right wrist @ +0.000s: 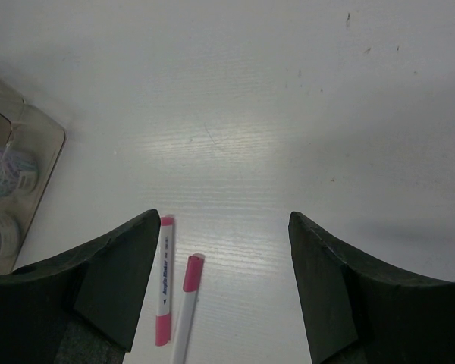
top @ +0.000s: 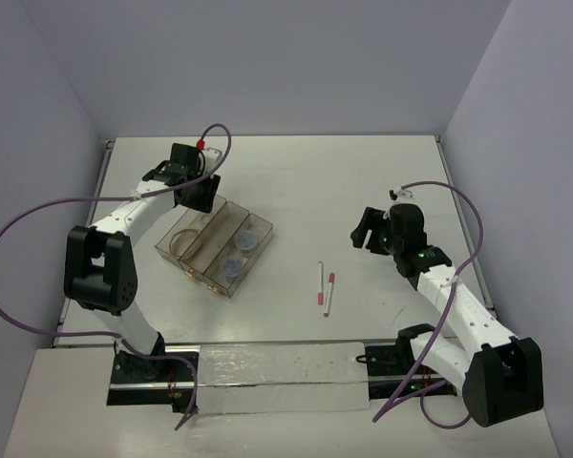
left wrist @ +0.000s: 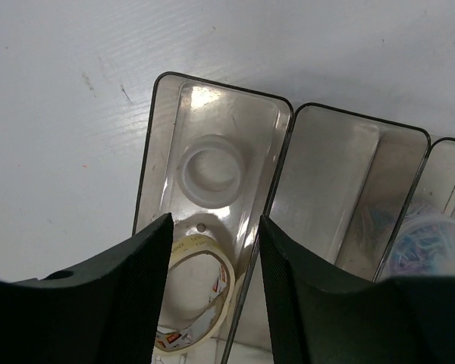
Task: Sort the stationery into containers
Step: Place the stationery in the storage box, then pick up the pen from the center of the board.
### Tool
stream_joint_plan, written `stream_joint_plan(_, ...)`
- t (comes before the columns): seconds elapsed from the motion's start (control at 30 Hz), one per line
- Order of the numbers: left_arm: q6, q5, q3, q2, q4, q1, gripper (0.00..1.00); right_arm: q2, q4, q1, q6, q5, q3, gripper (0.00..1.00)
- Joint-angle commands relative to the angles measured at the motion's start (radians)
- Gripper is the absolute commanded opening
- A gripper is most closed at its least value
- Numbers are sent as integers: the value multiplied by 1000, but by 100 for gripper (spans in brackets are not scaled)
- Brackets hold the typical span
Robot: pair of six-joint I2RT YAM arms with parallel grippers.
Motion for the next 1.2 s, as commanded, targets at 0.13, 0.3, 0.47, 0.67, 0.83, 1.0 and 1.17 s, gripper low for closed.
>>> stream_joint_plan(0.13,-114,49,89,-151,3,-46,54,-8,-30,-8,13,37,31,76)
stream_joint_plan(0.3,-108,18,191,-191,-98,-313,50,-3,-42,-8,37,69,29,77)
stream_joint_plan(0.47,-111,63,108,-120,-46,-627,50,-44,-20,-24,113,122,-8,79)
stream_joint_plan(0.67,-279,97,183,71,35,-690,51,-144,-44,-93,180,186,-41,85)
stream_joint_plan(0.83,-379,35,222,203,75,-762,51,-160,-73,-100,176,217,-40,85)
stream_joint_plan(1.0,-423,29,248,288,50,-781,51,-157,-74,-100,158,205,-52,85)
stream_joint_plan(1.17,-441,22,223,314,55,-781,51,-155,-52,-101,152,179,-75,84)
